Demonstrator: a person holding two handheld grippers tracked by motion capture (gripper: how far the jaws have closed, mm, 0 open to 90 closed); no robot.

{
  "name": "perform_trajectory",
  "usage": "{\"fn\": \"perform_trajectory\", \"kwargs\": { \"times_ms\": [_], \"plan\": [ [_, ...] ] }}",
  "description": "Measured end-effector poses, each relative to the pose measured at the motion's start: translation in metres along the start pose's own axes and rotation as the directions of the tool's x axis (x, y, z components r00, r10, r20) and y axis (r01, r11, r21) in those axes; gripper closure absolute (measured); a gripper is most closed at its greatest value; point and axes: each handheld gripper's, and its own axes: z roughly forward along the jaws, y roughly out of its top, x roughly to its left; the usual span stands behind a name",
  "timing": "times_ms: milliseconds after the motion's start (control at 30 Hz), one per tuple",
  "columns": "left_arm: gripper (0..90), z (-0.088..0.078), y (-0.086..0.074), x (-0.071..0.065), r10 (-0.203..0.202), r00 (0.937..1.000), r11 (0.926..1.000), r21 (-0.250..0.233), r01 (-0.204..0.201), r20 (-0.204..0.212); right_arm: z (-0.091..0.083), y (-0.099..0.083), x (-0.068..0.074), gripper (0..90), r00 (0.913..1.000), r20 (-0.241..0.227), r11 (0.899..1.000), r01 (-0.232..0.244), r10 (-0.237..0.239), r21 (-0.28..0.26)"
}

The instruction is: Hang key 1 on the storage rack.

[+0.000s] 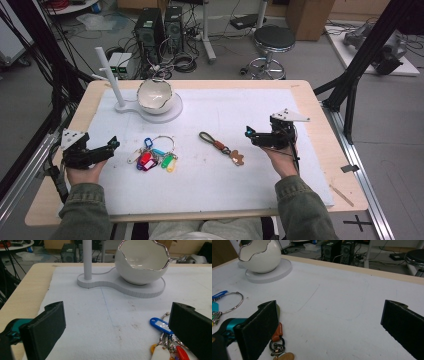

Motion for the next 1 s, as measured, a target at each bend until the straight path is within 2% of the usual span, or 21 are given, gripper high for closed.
{"fn": "perform_trajectory", "kwargs": {
  "times_ms": [400, 567, 1000],
  "plan": [
    [1.7, 0.0, 0.0, 0.0, 0.003, 1.0, 1.0, 0.001, -0.003, 0.001, 0.014, 0.005, 0.007, 0.5, 0.999, -0.043, 0.998, 0.018, -0.015, 0.057],
    [1.7, 0.0, 0.0, 0.0, 0.005, 1.0, 1.0, 0.005, -0.005, 0.002, 0.022, 0.006, 0.013, 0.5, 0.9976, -0.065, 0.995, 0.032, -0.025, 0.098],
    [1.6, 0.001, 0.0, 0.0, 0.007, 1.0, 1.0, 0.005, -0.007, 0.005, 0.038, 0.01, 0.024, 0.5, 0.9916, -0.121, 0.988, 0.061, -0.044, 0.144]
  ]
}}
